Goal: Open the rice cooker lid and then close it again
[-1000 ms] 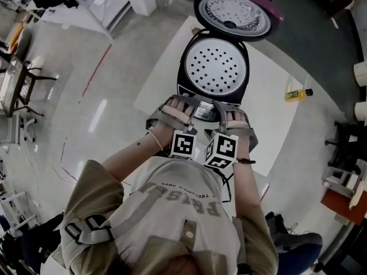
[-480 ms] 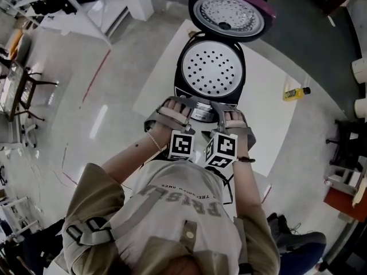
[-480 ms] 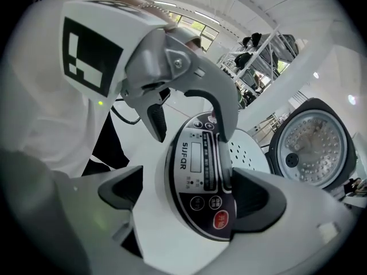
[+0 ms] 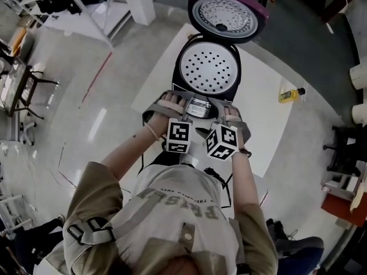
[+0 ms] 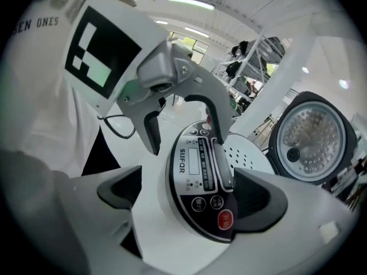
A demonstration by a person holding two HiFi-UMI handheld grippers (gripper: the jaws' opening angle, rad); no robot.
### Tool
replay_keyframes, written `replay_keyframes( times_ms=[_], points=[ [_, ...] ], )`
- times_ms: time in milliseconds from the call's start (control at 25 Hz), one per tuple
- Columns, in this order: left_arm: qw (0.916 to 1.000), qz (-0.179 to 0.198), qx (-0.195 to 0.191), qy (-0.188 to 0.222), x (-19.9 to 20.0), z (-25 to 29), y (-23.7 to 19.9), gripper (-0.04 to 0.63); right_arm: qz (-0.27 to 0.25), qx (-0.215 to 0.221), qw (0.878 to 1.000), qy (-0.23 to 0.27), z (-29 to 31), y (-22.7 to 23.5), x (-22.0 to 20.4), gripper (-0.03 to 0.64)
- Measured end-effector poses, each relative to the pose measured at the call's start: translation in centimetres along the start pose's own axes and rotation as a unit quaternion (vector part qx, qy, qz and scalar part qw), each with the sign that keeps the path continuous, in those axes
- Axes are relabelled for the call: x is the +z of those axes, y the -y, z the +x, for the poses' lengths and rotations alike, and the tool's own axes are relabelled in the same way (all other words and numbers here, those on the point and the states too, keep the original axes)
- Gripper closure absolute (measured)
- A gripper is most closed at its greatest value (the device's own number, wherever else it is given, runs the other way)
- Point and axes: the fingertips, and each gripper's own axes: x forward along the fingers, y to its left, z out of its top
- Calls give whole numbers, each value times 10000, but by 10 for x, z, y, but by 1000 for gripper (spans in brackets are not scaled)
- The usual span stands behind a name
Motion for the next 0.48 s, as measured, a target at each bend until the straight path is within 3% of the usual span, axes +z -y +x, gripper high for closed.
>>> replay_keyframes(
  times_ms=[120, 280, 360, 480],
  points=[
    [9973, -581, -300, 331, 8, -10, 2, 83, 668, -127, 9957, 621, -18, 8, 8, 146],
    [9861, -1410, -351, 810, 16, -27, -5, 83, 1414, -422, 9784, 1451, -52, 25, 12, 146],
    [9761, -1848, -373, 1083, 20, -36, -9, 83, 1697, -561, 9651, 1916, -69, 34, 14, 146],
    [9542, -2529, -411, 1543, 24, -49, -16, 83, 2197, -789, 9376, 2577, -93, 51, 11, 146]
  ],
)
